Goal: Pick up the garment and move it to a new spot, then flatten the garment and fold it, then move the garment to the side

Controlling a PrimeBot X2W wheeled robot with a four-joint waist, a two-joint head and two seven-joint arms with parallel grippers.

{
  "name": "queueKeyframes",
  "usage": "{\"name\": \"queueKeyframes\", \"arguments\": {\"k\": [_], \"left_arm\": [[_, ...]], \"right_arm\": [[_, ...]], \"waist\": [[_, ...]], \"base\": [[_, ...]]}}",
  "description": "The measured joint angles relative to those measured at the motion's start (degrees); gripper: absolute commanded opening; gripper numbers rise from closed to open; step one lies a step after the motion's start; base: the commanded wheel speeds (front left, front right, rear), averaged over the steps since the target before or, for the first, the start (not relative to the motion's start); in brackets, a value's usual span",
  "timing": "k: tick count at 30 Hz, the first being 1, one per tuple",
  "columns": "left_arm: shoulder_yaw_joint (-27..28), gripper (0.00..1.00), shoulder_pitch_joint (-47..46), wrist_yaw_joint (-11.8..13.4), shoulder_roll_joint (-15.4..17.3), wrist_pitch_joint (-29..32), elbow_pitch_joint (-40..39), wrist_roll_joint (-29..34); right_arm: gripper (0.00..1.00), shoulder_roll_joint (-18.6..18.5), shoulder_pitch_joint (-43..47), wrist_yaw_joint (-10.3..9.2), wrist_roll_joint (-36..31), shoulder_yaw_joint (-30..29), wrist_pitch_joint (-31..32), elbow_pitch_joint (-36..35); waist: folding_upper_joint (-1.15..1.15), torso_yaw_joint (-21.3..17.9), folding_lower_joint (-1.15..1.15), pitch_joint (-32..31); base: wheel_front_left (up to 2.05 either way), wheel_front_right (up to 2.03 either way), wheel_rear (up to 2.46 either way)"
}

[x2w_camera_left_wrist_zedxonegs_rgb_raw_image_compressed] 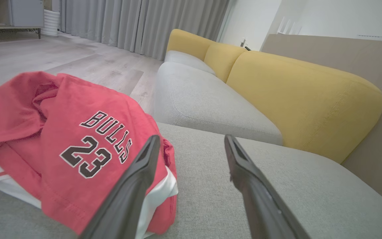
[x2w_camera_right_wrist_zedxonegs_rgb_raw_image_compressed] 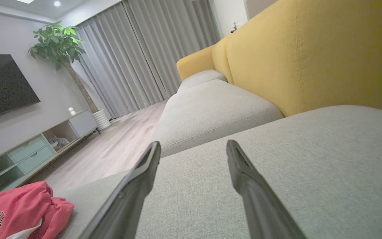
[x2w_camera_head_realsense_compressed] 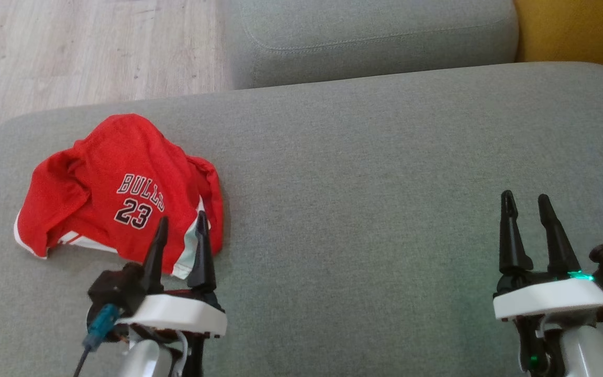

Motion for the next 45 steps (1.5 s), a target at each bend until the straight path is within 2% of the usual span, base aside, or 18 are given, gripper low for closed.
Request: {"name": "queueKeyframes", "arguments": {"k": [14, 22, 25, 35, 45], "left_arm": [[-5.7, 1.0, -1.9, 3.3, 2.0, -2.1, 2.2, 10.1], [-7.1, 1.0, -2.8, 5.2, 2.3, -3.5, 2.8, 13.3], [-6.5, 1.0, -2.8, 6.0, 1.7, -4.0, 2.4, 13.1], [-2.0, 1.0, -2.0, 5.9, -0.9, -5.7, 1.9, 13.1], [-1.4, 1.0, -0.5, 3.9, -2.1, -6.6, 9.7, 14.5]], "right_arm": [[1.0, 0.0, 0.0, 0.0, -11.4, 1.8, -2.0, -1.7], [1.0, 0.0, 0.0, 0.0, -16.7, 2.5, -3.5, -2.0], [1.0, 0.0, 0.0, 0.0, -16.5, 2.6, -3.8, -2.0], [1.0, -0.1, 0.1, 0.0, -11.9, 3.1, -5.5, 2.1], [1.0, -0.1, 0.1, 0.0, -14.2, 3.4, -6.7, 6.4]], "waist": [[0.0, 0.1, 0.0, 0.2], [0.0, 0.1, 0.0, 0.4], [0.0, 0.2, 0.0, 0.4], [0.0, 0.5, 0.0, 0.3], [0.0, 0.7, 0.0, -0.4]], "base": [[0.0, 0.0, 0.0], [0.0, 0.0, 0.0], [0.0, 0.0, 0.0], [0.0, 0.0, 0.0], [0.0, 0.0, 0.0]]}}
